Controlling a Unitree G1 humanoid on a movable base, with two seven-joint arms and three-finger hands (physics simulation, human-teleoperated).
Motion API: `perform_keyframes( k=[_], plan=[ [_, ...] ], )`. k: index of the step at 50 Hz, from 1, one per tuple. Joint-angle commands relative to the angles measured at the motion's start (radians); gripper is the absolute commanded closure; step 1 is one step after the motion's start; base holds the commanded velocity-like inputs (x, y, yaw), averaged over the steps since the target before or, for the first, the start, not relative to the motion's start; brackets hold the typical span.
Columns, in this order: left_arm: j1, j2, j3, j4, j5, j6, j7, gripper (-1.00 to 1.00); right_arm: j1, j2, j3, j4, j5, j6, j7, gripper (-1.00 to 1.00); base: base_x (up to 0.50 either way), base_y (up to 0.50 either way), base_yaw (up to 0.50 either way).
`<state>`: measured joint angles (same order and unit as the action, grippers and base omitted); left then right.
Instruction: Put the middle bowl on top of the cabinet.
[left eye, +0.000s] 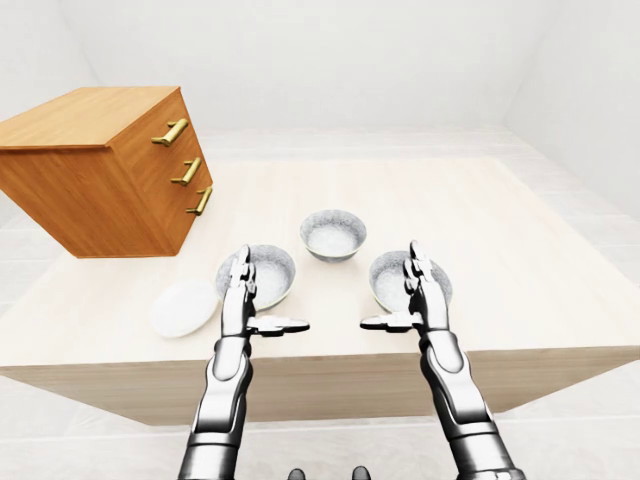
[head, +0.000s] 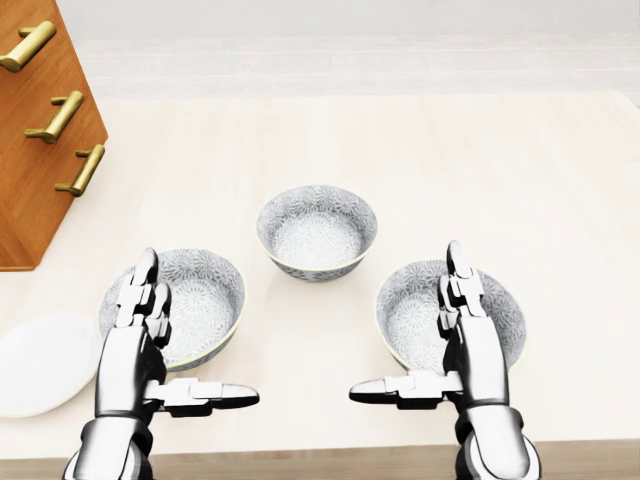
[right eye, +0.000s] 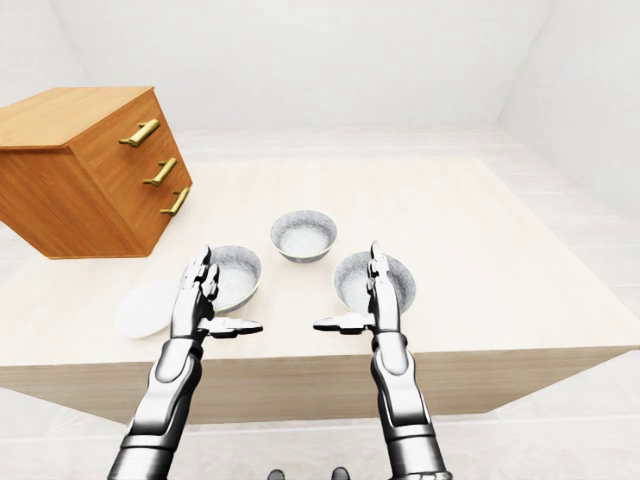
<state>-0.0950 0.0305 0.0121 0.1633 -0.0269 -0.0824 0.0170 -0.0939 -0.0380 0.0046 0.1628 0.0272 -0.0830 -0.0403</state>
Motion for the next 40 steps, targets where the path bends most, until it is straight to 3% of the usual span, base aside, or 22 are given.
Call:
perform_keyframes(
  k=[1, 2, 5, 7, 28, 33, 40],
  plan=[
    [0.089, 0.036, -0.018, -0.142, -0.046, 0.070, -0.009, -1.00, 0.096, -0.056, 0.030, -0.165, 0.067, 0.074, 0.001, -1.00, 0.00, 0.00, 0.00],
    [0.092, 0.030, -0.013, -0.156, -0.040, 0.080, -0.013, -1.00, 0.095, -0.046, 0.020, -0.163, 0.057, 0.074, 0.012, -1.00, 0.00, 0.00, 0.00],
    [0.090, 0.016, 0.002, -0.143, -0.028, 0.072, -0.032, -1.00, 0.093, -0.024, -0.002, -0.157, 0.033, 0.073, 0.033, -1.00, 0.00, 0.00, 0.00],
    [0.094, 0.009, 0.007, -0.162, -0.020, 0.086, -0.036, -1.00, 0.093, -0.013, -0.012, -0.160, 0.023, 0.075, 0.043, -1.00, 0.00, 0.00, 0.00],
    [0.087, -0.010, 0.028, -0.145, 0.002, 0.073, -0.054, -1.00, 0.104, 0.018, -0.038, -0.206, -0.020, 0.063, 0.079, -1.00, 0.00, 0.00, 0.00],
    [0.093, -0.011, 0.026, -0.162, 0.002, 0.084, -0.053, -1.00, 0.106, 0.018, -0.038, -0.210, -0.029, 0.058, 0.076, -1.00, 0.00, 0.36, 0.00],
    [0.098, -0.012, 0.025, -0.166, 0.005, 0.078, -0.053, -1.00, 0.112, 0.020, -0.039, -0.224, -0.032, 0.058, 0.076, -1.00, 0.00, 0.42, 0.00]
  ],
)
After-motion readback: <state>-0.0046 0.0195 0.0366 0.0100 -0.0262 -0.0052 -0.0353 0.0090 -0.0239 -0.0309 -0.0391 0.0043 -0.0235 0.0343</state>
